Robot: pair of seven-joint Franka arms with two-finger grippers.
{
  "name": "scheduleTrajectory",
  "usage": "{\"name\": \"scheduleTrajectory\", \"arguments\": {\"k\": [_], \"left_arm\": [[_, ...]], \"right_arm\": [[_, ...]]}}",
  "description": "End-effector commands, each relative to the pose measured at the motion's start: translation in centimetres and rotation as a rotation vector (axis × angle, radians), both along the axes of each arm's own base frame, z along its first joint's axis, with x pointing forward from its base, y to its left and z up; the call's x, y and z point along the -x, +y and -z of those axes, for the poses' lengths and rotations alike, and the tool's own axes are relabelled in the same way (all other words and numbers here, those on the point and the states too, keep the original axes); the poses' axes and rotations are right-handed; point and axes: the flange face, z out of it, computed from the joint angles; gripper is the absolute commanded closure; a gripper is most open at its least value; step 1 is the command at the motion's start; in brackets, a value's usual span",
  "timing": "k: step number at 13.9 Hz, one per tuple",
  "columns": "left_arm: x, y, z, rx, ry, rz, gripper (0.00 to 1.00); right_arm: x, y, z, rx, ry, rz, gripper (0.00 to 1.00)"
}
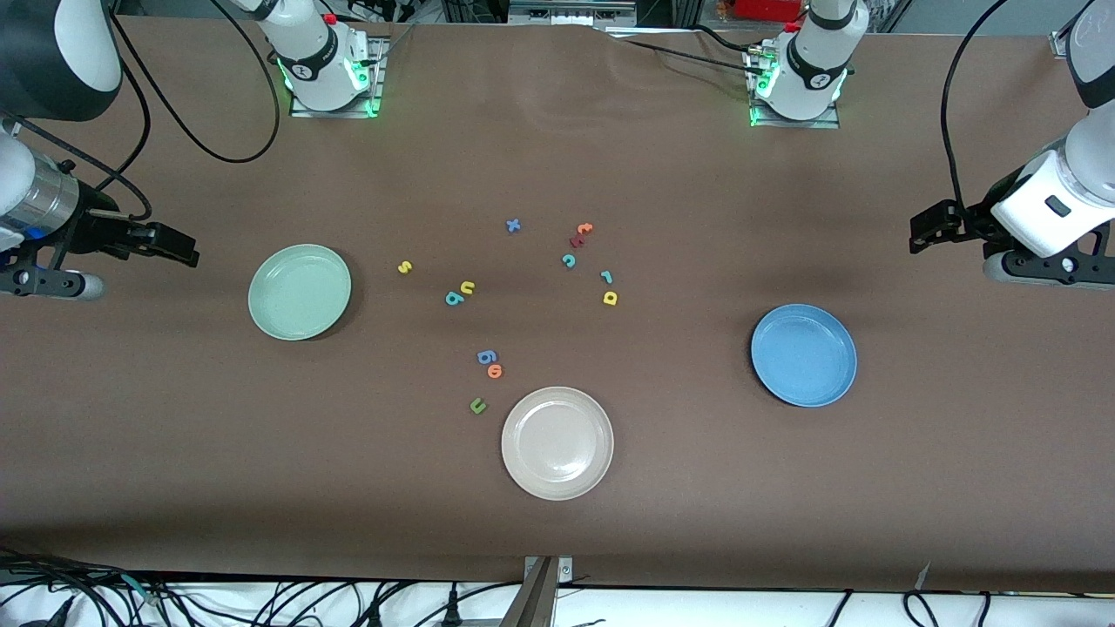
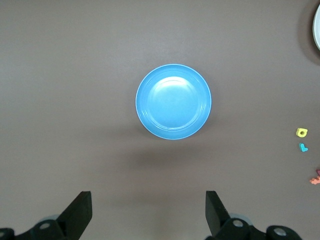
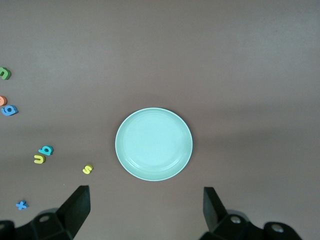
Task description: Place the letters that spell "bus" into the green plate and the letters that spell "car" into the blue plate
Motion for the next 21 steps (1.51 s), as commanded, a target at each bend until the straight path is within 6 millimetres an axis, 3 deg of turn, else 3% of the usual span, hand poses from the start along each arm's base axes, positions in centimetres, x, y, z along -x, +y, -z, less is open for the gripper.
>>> {"name": "scheduleTrajectory", "arguments": {"k": [1, 16, 21], "left_arm": [[-0.1, 0.2, -0.4, -0.018, 0.003, 0.021, 0.0], [-0.2, 0.4, -0.4, -0.02, 0.003, 0.019, 0.0], [-0.3, 1.8, 0.0, -0.019, 0.014, -0.001, 0.0]], "right_arm": [[0.1, -0.1, -0.4, 0.009, 0.003, -0.004, 0.0], [0.1, -0.1, -0.4, 0.009, 0.001, -0.003, 0.0], [0.1, -0.1, -0.4, 0.009, 0.001, -0.003, 0.0]]}}
